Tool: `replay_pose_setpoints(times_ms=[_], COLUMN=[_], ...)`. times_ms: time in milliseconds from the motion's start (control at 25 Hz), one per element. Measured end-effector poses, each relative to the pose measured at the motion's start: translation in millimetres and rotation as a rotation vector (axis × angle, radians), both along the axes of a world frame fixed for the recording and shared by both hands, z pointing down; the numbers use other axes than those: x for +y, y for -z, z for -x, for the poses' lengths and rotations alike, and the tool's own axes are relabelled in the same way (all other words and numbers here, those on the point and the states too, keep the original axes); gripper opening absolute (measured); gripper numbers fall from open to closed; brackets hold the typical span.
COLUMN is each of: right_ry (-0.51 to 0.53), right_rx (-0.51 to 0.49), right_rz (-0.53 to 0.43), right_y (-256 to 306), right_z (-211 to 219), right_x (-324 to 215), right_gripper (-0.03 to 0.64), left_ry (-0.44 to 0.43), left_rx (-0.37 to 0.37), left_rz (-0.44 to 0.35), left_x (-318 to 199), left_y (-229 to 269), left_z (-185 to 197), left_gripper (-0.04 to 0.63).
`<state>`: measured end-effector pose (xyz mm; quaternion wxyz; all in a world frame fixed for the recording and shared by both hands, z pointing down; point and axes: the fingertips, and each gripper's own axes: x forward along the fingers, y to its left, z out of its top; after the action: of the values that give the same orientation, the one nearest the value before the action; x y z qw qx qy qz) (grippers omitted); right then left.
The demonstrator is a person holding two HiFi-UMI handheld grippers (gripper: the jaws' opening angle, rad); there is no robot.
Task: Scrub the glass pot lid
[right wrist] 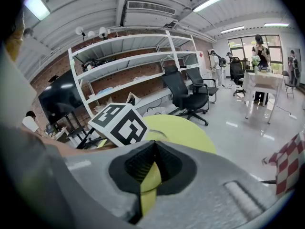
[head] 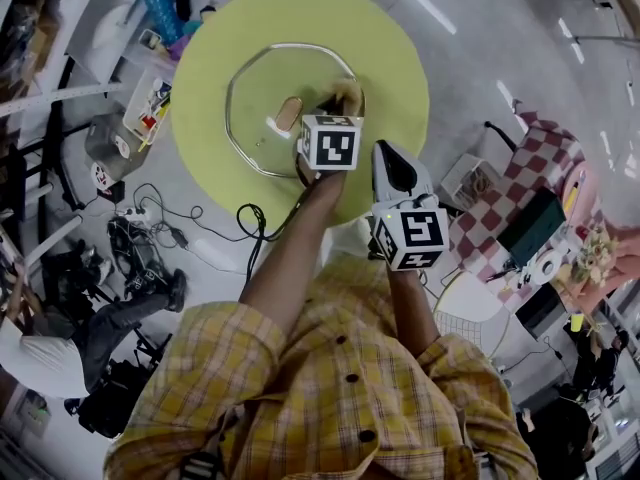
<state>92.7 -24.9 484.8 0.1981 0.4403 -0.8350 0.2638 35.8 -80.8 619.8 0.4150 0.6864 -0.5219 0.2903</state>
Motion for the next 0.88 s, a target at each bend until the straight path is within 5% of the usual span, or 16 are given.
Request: replay_pose_setpoints(times_ms=[880], right_ry=[0.064], right_rx=[-0.004], right_rz=[-0.015], right_y=[5], right_z=[29], right_x=[8], right_gripper=[-0.003], left_ry=[0.002], left_rx=[-0.047], left_rz=[-0.013], left_x=[25], left_y=[4], left_z=[30], left_gripper=[0.046])
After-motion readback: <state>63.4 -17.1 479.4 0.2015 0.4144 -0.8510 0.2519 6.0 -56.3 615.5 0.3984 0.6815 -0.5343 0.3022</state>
